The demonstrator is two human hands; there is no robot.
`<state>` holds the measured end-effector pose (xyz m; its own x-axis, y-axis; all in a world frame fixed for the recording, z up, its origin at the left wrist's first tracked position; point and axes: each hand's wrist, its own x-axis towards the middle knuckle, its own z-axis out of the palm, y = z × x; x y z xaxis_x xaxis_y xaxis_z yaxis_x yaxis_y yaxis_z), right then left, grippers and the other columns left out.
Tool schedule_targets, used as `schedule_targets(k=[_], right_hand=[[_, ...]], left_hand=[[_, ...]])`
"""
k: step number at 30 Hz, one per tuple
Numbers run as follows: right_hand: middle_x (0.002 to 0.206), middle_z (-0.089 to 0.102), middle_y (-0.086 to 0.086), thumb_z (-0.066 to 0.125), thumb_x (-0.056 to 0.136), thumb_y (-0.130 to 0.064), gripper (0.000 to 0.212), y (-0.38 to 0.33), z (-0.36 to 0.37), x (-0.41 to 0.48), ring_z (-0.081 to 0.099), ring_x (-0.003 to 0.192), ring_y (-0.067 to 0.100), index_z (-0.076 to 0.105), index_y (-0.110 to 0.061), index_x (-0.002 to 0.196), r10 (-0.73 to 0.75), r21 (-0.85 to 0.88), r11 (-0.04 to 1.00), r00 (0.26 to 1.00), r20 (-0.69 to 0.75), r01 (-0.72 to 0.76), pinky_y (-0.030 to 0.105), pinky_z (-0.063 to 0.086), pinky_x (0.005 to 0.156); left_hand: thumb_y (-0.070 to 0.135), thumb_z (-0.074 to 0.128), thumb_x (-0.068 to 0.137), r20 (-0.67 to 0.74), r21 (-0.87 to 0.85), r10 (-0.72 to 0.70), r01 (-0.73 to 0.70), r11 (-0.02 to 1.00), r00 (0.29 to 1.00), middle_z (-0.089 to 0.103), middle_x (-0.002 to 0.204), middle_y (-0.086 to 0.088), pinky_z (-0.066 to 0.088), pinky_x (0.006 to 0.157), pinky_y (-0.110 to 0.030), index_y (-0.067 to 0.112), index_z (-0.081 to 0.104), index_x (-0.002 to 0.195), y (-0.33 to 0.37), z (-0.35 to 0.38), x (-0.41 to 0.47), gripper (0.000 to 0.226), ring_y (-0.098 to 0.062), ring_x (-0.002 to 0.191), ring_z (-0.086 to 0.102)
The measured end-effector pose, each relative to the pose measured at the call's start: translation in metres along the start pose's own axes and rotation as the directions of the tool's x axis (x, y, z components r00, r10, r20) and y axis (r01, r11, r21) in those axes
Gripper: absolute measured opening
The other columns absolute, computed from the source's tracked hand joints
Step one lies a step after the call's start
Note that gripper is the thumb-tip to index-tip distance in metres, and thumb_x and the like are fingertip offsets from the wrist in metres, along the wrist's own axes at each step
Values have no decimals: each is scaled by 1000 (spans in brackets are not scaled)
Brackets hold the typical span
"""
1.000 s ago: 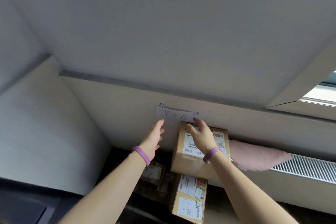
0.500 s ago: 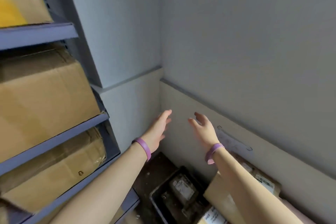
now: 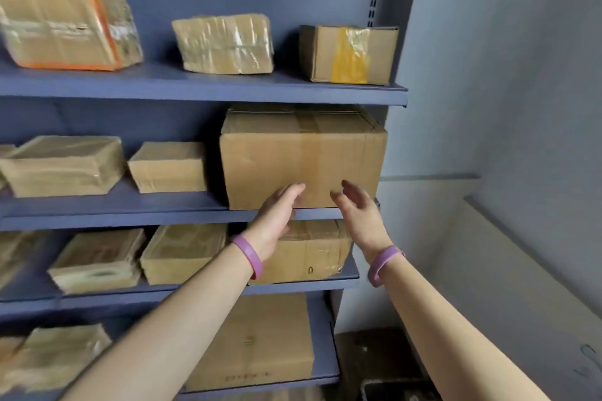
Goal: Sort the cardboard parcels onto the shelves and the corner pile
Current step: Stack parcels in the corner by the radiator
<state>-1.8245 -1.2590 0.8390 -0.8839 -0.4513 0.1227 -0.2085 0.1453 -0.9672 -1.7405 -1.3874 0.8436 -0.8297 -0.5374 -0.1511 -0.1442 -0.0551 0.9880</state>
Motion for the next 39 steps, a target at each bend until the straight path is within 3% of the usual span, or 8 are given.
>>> schedule_targets(k=[3,8,11,14,22,26,33,39], right_hand=[[146,49,0,58,98,-30,50,-22,67,-2,49,130,16,46,-17,144,-35,22,999,991,131,33,22,36,95],[145,48,-1,58,97,-33,53,-56,185,-23,46,133,15,43,-16,146,-80,49,996,951,299,68,22,34,102],[135,53,-2,58,97,-35,55,-74,256,-40,53,117,10,41,-19,146,-89,47,996,930,356,77,21,36,97],[146,48,-1,58,96,-39,58,-91,329,-59,47,131,17,39,-21,148,-105,41,994,918,382,97,31,37,109],[153,40,-2,57,97,-35,60,-138,502,-109,43,137,22,34,-20,150,-134,49,991,881,453,125,31,36,109],[152,41,3,57,98,-33,59,-155,568,-122,42,136,24,33,-19,150,-136,48,991,870,474,128,34,35,112],[155,36,2,57,97,-33,63,-174,680,-130,34,143,21,30,-18,152,-161,66,987,844,512,149,33,29,115],[155,37,3,58,96,-35,64,-197,789,-130,36,141,21,30,-18,152,-175,92,984,813,555,150,37,32,115]], left_hand=[[54,47,97,-125,-32,10,-14,999,992,52,138,8,33,102,-37,38,48,125,2,-75,-17,33,-18,126,47],[52,47,97,-302,-62,7,-27,998,953,50,145,5,32,106,-40,36,48,127,-4,-202,-50,34,-18,125,46],[50,46,98,-373,-76,0,-31,997,928,49,146,3,31,108,-42,34,46,133,-12,-276,-72,39,-22,133,44],[49,46,98,-430,-87,-10,-30,996,903,49,147,3,31,108,-42,37,47,126,-15,-351,-94,31,-22,135,44],[49,42,100,-508,-87,-6,-44,995,861,44,150,1,28,108,-40,31,42,142,-24,-523,-134,46,-25,139,38],[58,55,84,-521,-105,-30,-30,994,853,46,149,0,29,112,-43,32,44,134,-28,-585,-150,56,-26,138,40],[47,48,99,-592,-138,-79,-4,990,802,48,147,0,30,114,-46,31,46,131,-44,-689,-149,36,-24,137,42],[48,49,98,-646,-122,-96,21,992,757,50,146,0,36,108,-42,28,45,137,-50,-787,-134,43,-23,134,45]])
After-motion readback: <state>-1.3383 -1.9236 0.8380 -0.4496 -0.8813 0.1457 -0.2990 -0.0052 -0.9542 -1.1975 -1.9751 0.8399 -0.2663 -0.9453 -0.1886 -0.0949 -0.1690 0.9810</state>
